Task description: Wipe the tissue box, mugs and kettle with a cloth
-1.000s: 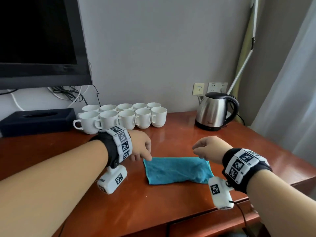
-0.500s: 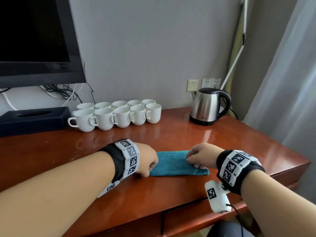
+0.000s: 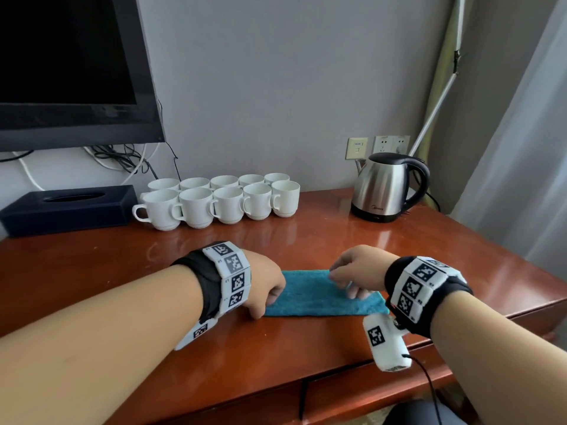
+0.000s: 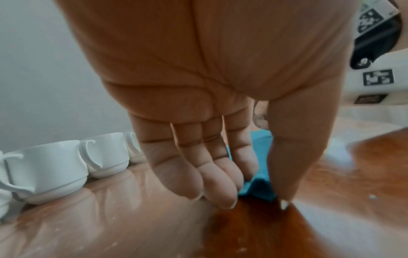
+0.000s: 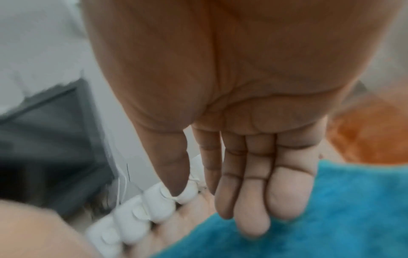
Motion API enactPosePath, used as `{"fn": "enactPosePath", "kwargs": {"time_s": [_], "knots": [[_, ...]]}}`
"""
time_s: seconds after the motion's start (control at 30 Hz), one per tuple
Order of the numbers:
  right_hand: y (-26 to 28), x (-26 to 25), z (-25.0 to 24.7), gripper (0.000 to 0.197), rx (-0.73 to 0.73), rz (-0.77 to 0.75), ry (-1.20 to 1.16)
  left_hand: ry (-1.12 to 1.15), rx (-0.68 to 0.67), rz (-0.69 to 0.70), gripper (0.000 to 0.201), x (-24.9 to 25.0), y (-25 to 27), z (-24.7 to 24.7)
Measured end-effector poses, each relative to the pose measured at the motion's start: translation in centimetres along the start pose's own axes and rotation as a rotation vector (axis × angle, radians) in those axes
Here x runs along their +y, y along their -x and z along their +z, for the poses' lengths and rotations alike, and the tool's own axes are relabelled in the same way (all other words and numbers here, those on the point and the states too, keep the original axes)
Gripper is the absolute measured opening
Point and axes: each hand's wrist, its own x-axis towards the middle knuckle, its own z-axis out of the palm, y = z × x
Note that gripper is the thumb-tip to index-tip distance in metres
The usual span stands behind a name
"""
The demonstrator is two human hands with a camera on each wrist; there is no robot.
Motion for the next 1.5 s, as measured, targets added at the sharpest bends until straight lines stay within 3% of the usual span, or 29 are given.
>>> {"fn": "enactPosePath", "kwargs": {"time_s": [0.07, 0.13, 0.3, 0.43, 0.53, 0.63, 0.8, 0.9, 0.97, 1.07, 1.27, 1.4, 1.5], "knots": [[-0.2, -0.5, 0.8, 0.032, -0.054, 0.008, -0.364, 0.001, -0.005, -0.007, 0.021, 0.1, -0.1, -0.1], [-0.2, -1.2, 1.3, 0.048, -0.104, 0.076, -0.585, 0.037, 0.003, -0.024, 0.014, -0.1, 0.0, -0.2], [-0.9, -1.3, 0.9, 0.076, -0.185, 0.199, -0.653, 0.337, 0.08, -0.088, 0.013, -1.6, 0.8, -0.3], [-1.5, -0.7, 0.8, 0.081, -0.196, 0.21, -0.714, 0.638, 0.327, -0.027, 0.017, -1.6, 0.6, -1.1], [-1.2, -0.7, 0.5, 0.088, -0.153, 0.178, -0.775, 0.55, 0.542, 0.1, 0.018, -0.3, -0.4, -2.9], [-0.2, 0.4, -0.8, 0.095, -0.097, 0.112, -0.898, 0.574, 0.585, 0.224, 0.023, 2.2, -2.0, -5.0], [1.6, 4.0, -2.9, 0.063, 0.101, 0.119, -1.106, 0.706, 0.524, 0.365, 0.051, 4.6, -4.8, -5.6], [1.3, 5.6, -2.8, 0.066, 0.225, 0.215, -1.078, 0.58, 0.577, 0.291, 0.043, 3.6, -5.5, -5.4], [1.1, 5.9, -2.7, 0.052, 0.27, 0.216, -1.032, 0.442, 0.499, 0.244, 0.034, 2.8, -5.8, -5.2], [1.3, 5.1, -2.5, 0.028, 0.242, 0.142, -0.974, 0.345, 0.42, 0.18, 0.021, 2.0, -6.3, -4.4], [2.3, 2.9, -2.3, 0.028, 0.045, -0.089, -0.971, 0.397, 0.453, 0.07, 0.007, 1.1, -6.4, -4.5], [1.7, 3.7, -1.6, 0.024, 0.136, 0.042, -0.685, 0.355, 0.432, 0.047, 0.01, 1.2, -6.9, -5.0], [1.8, 4.6, -1.3, 0.022, 0.155, 0.09, -0.657, 0.291, 0.401, 0.079, 0.006, 2.4, -7.6, -5.2]]}}
